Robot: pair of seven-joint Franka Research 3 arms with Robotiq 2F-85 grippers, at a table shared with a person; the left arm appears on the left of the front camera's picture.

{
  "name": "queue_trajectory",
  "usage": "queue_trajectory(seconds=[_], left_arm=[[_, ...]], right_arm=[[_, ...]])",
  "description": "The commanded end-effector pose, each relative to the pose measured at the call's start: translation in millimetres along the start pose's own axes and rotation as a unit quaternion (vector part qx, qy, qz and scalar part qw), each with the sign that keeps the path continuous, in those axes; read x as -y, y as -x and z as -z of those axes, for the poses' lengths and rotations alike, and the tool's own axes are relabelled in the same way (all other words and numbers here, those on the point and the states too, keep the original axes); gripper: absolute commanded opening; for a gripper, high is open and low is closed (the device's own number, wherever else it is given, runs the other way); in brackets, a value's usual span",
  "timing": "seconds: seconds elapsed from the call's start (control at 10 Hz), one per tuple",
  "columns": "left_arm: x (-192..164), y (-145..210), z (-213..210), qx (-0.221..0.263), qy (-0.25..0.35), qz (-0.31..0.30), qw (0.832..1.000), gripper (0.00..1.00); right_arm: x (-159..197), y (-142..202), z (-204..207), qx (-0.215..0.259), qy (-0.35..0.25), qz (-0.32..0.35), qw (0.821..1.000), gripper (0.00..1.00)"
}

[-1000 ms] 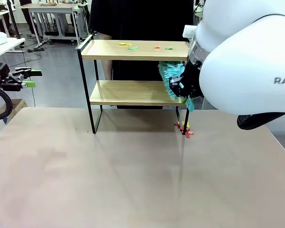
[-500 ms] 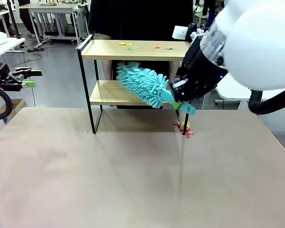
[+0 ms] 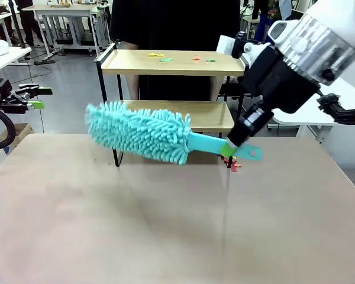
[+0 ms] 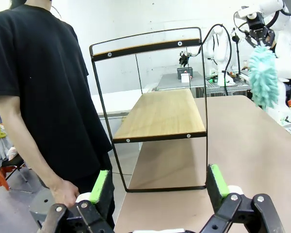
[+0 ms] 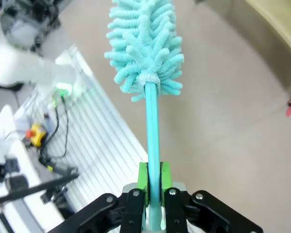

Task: Clean the shelf.
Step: Clean the specific section of the Shelf indicated by the human with the Duster.

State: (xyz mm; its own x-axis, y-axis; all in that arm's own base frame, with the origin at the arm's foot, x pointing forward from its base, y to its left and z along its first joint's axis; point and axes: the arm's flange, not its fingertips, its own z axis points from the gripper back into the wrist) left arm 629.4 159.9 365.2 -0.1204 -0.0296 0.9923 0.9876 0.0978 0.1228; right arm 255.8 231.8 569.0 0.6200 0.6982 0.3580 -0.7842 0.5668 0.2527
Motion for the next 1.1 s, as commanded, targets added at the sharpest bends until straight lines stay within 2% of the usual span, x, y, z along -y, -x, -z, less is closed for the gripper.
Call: queue_trajectory(seconds=[0.0,0.2,0.5,0.8,1.0], left_arm=[[1,-2,0,0.001,0.000,0.002,1.000,1.00],[1,-2,0,0.001,0.000,0.002,1.000,1.00],[1,-2,0,0.001,0.000,0.002,1.000,1.00],[1,-2,0,0.001,0.000,0.002,1.000,1.00],[1,-2,0,0.001,0.000,0.002,1.000,1.00]], right_arm=[[0,18,-20,-0.064,0.006,0.003,0.998,0.13],[-8,40,-37,-0.120,-0.004,-0.005,0.993,0.13],[11,93,-76,-0.178,-0.029,0.005,0.984,0.13],[48,138,-96,-0.190,-0.048,0.007,0.981,0.13],[62,150,-93,-0.202,-0.040,0.007,0.979,0.13]])
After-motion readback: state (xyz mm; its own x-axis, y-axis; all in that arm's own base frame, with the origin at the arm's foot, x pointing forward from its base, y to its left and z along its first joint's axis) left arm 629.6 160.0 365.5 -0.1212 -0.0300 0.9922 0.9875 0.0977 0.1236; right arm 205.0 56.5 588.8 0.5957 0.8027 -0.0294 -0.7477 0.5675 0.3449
